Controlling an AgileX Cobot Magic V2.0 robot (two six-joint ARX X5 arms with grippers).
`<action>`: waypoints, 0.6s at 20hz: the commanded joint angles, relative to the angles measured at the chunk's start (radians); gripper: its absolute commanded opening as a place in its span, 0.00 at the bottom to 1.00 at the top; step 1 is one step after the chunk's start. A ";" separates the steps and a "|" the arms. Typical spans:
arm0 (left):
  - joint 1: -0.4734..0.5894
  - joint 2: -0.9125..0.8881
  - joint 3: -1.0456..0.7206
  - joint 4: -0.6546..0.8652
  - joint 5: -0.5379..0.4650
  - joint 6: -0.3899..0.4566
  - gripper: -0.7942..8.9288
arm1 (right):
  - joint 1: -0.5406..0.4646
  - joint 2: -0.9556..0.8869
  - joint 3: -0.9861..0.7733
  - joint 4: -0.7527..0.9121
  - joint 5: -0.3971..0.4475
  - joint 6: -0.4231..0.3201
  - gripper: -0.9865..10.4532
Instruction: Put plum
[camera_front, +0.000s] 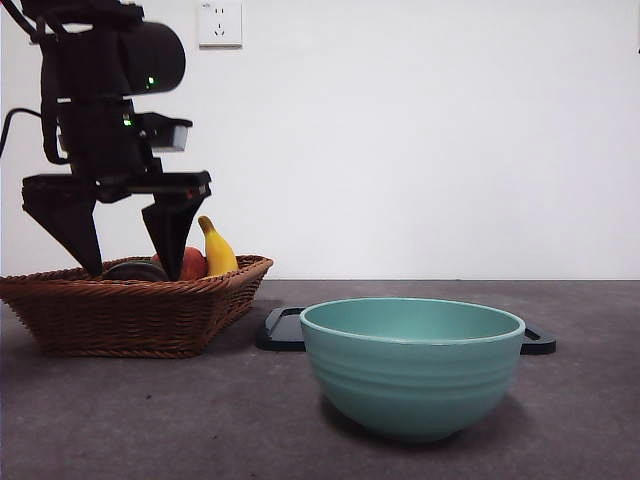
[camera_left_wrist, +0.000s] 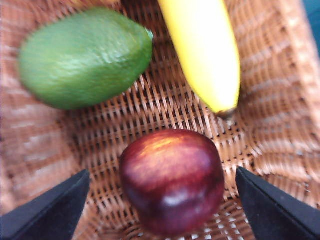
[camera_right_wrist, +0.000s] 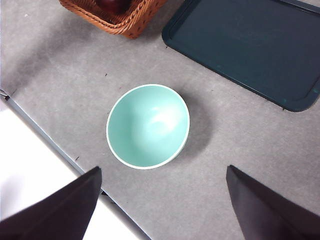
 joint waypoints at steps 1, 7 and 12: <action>-0.005 0.039 0.025 0.014 0.000 0.000 0.56 | 0.005 0.006 0.016 0.003 -0.002 -0.004 0.44; -0.005 0.072 0.025 0.015 0.000 -0.003 0.53 | 0.005 0.006 0.016 0.004 -0.002 -0.004 0.44; -0.005 0.074 0.025 0.007 0.001 -0.003 0.39 | 0.004 0.006 0.016 0.005 0.000 -0.004 0.44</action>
